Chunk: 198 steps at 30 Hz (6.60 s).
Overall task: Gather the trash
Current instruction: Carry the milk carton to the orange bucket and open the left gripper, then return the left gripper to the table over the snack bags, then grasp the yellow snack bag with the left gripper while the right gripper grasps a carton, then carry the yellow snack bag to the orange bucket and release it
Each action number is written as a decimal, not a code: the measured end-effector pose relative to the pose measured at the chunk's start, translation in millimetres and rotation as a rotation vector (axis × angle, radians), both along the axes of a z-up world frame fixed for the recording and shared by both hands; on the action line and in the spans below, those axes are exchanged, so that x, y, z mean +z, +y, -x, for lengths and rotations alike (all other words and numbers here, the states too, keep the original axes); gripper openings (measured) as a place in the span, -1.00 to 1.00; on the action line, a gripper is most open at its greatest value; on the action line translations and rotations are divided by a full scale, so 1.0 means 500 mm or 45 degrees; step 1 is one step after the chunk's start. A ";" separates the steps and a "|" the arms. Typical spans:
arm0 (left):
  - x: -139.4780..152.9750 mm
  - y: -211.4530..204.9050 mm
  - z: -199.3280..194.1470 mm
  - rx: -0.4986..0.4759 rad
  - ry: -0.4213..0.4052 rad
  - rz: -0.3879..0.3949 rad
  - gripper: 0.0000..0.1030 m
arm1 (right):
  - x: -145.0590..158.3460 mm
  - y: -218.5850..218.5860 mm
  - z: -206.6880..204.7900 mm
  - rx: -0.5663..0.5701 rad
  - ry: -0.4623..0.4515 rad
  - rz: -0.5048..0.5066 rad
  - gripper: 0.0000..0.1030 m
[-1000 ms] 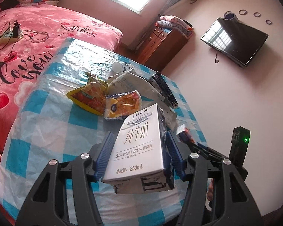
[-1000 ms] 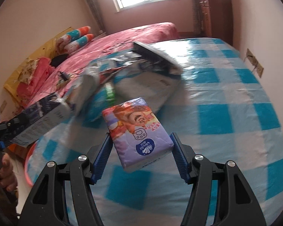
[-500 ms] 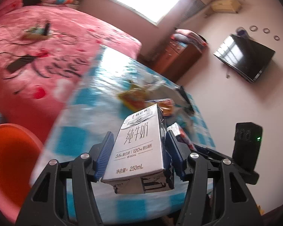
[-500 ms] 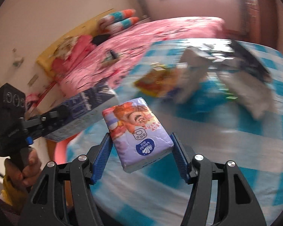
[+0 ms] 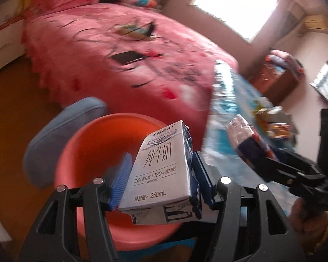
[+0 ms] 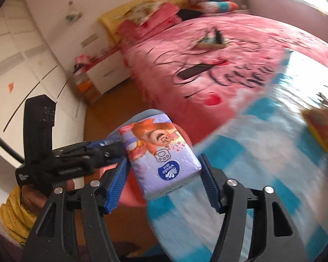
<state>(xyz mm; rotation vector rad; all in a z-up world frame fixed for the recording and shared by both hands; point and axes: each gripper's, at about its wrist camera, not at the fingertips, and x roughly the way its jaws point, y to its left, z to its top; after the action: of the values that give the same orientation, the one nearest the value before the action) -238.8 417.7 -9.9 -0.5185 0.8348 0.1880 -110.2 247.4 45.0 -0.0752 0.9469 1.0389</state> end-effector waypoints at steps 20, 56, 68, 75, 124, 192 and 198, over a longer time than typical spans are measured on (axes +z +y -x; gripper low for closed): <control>0.038 0.011 0.020 0.143 -0.222 -0.315 0.73 | 0.008 -0.164 -0.041 -0.351 -0.033 -0.164 0.74; 0.138 -0.359 -0.204 -0.347 -0.029 -0.428 0.72 | -0.006 -0.543 -0.061 -0.752 -0.036 -0.345 0.83; 0.153 -0.472 -0.314 -0.478 -0.067 -0.389 0.72 | -0.023 -0.680 -0.096 -0.952 0.017 -0.391 0.83; 0.130 -0.499 -0.420 -0.493 -0.047 -0.342 0.72 | -0.041 -0.750 -0.128 -1.062 0.055 -0.388 0.83; 0.023 -0.525 -0.572 -0.603 -0.024 -0.274 0.00 | -0.085 -0.838 -0.496 -0.786 0.033 -0.088 0.74; 0.088 -0.325 -0.198 -0.553 -0.196 0.035 -0.33 | 0.020 -0.449 -0.038 -0.591 0.098 -0.187 -0.39; 0.074 -0.227 -0.142 -0.432 -0.168 0.020 -0.33 | 0.021 -0.313 -0.025 -0.393 0.147 -0.164 -0.39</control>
<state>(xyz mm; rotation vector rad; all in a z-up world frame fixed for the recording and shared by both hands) -167.7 304.3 27.2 -0.3919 0.7827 -0.1631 -97.8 91.0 55.5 0.2338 0.9584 0.8213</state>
